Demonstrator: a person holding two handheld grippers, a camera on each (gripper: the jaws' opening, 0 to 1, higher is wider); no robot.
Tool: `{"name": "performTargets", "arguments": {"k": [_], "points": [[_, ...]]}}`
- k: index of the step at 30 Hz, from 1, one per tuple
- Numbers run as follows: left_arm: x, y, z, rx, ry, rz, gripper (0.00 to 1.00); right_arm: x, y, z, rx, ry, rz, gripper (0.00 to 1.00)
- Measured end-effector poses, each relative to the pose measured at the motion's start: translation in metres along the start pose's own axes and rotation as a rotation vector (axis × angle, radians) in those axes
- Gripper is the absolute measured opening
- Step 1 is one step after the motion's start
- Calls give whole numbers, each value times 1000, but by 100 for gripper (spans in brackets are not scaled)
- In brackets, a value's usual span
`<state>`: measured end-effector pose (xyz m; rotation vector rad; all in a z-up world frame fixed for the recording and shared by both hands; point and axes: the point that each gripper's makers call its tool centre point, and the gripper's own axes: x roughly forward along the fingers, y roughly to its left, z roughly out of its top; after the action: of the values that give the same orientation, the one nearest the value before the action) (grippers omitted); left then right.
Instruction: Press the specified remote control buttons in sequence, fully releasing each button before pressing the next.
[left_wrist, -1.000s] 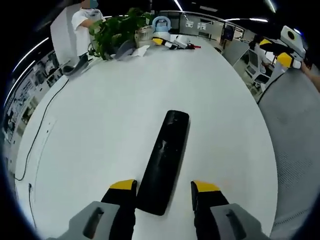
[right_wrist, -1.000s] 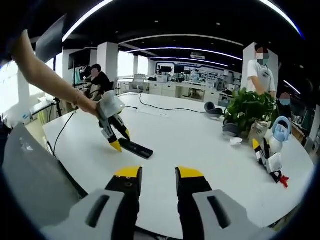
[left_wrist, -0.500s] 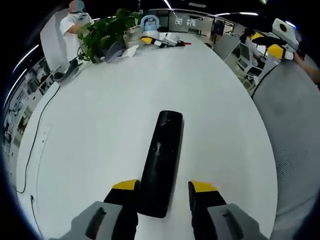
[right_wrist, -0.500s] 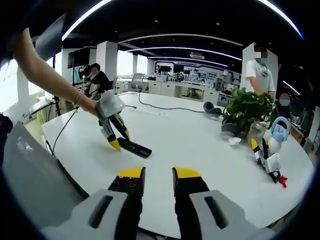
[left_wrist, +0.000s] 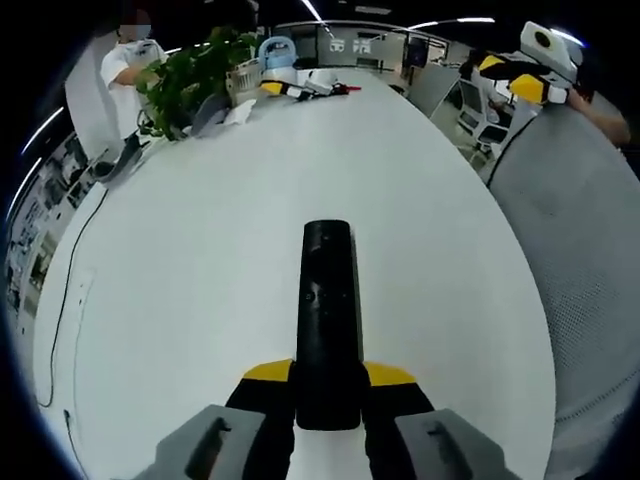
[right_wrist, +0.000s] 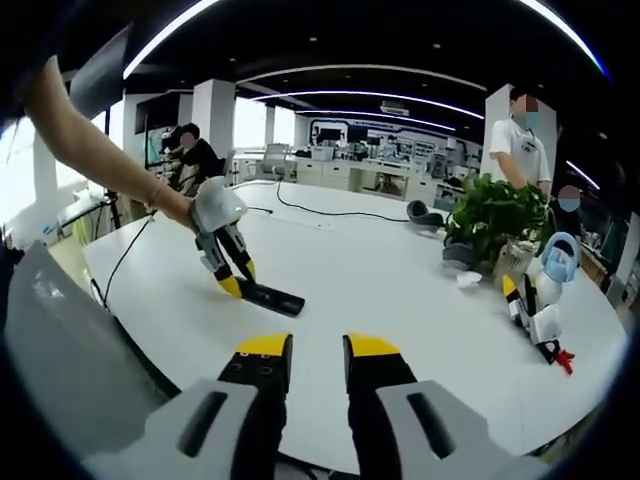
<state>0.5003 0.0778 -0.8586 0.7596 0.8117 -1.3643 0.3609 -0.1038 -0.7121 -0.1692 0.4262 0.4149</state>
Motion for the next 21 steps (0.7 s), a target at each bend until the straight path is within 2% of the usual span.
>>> {"name": "performTargets", "arguments": {"k": [11,21], "points": [[0,-9,-1,-21,5,19,25,0,0,-6,-11,32,0,13],[0,-18,-2,-18,12,15,25,-1,-1,-5,-10,28,-4,13]]}}
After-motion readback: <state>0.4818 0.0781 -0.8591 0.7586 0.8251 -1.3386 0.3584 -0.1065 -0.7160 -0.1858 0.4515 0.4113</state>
